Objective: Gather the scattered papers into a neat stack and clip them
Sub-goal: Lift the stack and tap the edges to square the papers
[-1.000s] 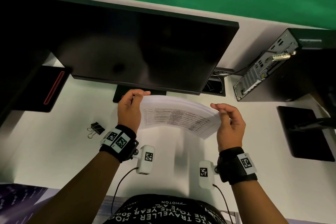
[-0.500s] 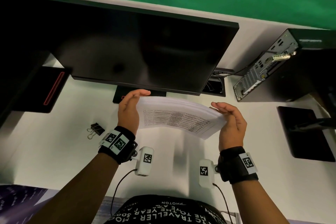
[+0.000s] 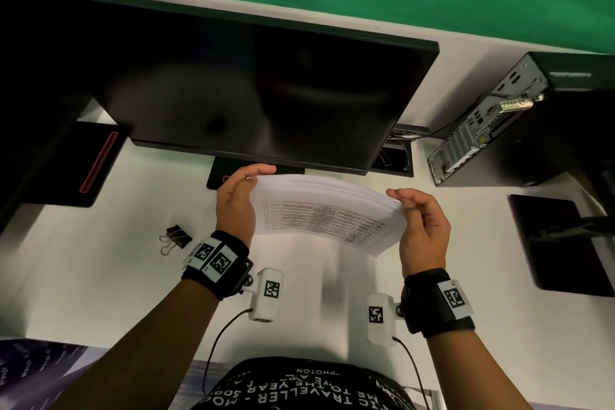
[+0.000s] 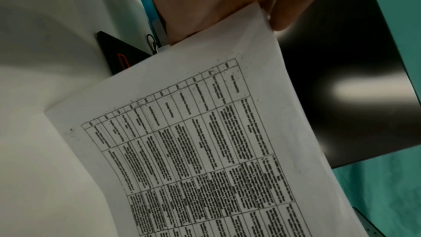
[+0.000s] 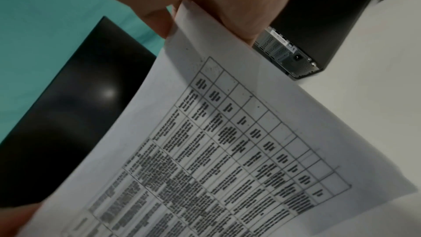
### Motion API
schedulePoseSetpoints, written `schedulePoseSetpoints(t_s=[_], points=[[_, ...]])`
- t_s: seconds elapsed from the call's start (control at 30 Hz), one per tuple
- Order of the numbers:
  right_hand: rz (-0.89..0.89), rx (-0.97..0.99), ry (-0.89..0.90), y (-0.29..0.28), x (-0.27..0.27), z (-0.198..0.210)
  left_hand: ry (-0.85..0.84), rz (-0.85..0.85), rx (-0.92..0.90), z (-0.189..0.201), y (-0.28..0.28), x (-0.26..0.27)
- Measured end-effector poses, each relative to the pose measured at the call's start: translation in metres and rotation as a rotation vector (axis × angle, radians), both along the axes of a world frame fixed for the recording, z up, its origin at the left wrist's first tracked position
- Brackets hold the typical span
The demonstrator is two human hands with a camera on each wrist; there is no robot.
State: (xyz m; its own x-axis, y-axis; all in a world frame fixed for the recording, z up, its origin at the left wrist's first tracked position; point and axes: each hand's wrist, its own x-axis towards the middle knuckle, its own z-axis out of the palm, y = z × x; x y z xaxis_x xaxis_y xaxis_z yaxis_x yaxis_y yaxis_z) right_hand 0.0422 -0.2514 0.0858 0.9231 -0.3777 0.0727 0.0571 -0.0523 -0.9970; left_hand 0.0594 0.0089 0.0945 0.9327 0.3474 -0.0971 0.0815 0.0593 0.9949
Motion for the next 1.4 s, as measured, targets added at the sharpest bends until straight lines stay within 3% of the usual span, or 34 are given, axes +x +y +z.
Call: schedulePoseSetpoints(t_s=[0.6, 0.87, 1.23, 1.33, 1.4], points=[[0.021, 0.085, 0.023, 0.000, 0.000, 0.001, -0.008, 0.014, -0.045, -0.003, -0.001, 0.003], [0.049, 0.078, 0.021, -0.002, -0.003, -0.003, -0.026, -0.016, 0.047, -0.004, -0.001, 0.001], [0.036, 0.088, 0.038, -0.001, -0.001, -0.003, -0.017, 0.011, -0.072, -0.003, -0.003, 0.003], [0.129, 0.110, -0.035, -0.008, -0.003, -0.004, -0.032, -0.074, -0.117, -0.011, 0.003, 0.003], [0.239, 0.135, -0.029, -0.014, -0.007, -0.012, 0.065, -0.128, -0.050, -0.019, 0.008, 0.002]])
